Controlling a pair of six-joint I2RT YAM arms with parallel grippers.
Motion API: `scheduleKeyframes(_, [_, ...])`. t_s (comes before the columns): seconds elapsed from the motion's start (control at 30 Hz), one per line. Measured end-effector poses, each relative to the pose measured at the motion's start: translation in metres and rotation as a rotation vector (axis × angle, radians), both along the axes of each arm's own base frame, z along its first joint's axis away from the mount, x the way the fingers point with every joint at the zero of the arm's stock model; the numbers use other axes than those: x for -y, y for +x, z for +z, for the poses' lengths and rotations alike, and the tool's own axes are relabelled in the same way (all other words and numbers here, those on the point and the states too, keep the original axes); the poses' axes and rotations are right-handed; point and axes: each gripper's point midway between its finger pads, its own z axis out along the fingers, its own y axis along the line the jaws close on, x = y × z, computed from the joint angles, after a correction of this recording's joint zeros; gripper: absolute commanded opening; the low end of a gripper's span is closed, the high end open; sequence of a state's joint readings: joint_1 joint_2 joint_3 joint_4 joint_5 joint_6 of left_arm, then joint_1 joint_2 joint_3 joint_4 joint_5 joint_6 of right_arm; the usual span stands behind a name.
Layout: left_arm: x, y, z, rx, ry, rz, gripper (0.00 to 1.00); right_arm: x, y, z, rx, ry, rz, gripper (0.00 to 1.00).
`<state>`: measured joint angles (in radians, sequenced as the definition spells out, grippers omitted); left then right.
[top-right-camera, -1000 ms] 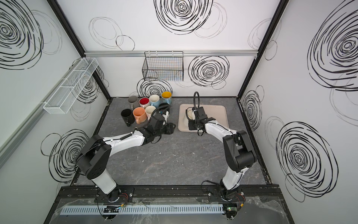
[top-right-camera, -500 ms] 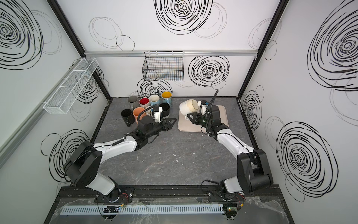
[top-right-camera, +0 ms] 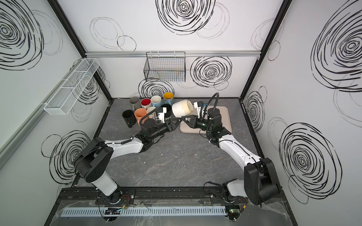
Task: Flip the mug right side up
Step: 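Close the left gripper on the speckled mug held by the right gripper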
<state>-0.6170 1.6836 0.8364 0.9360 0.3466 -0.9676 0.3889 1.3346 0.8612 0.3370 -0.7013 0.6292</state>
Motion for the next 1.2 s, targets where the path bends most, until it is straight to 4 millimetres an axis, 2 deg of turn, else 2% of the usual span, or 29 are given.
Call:
scheduleKeyframes(0.27, [0.011,0.000,-0.005,-0.028,-0.016,-0.037,0.53,-0.004,-0.003,-0.008,-0.003,-0.008,-0.008,0.00])
scheduleKeyframes(0.37, [0.013,-0.002,0.001,-0.025,-0.036,-0.063,0.42,-0.005,-0.003,-0.007,0.008,-0.002,-0.006,0.00])
scheduleKeyframes(0.53, [0.015,-0.006,0.014,-0.010,-0.076,-0.099,0.13,-0.003,-0.001,-0.002,0.037,0.001,-0.015,0.00])
scheduleKeyframes(0.63, [0.014,-0.007,0.018,-0.003,-0.082,-0.110,0.00,-0.002,-0.001,0.001,0.045,0.005,-0.017,0.11])
scheduleKeyframes(0.73, [0.013,-0.009,0.022,0.006,-0.087,-0.112,0.00,-0.003,-0.003,0.004,0.052,0.009,-0.011,0.24])
scheduleKeyframes(0.8, [0.011,-0.012,0.024,0.012,-0.091,-0.114,0.00,-0.003,-0.004,0.005,0.058,0.009,-0.006,0.27])
scheduleKeyframes(0.93, [0.007,-0.018,0.029,0.018,-0.100,-0.114,0.00,-0.005,-0.007,0.006,0.074,0.004,0.003,0.38])
scheduleKeyframes(1.07, [0.003,-0.021,0.028,0.014,-0.098,-0.108,0.00,-0.005,-0.008,0.007,0.080,0.001,0.006,0.45])
scheduleKeyframes(1.2, [-0.001,-0.021,0.025,0.008,-0.094,-0.098,0.00,-0.007,-0.009,0.006,0.082,-0.003,0.011,0.47])
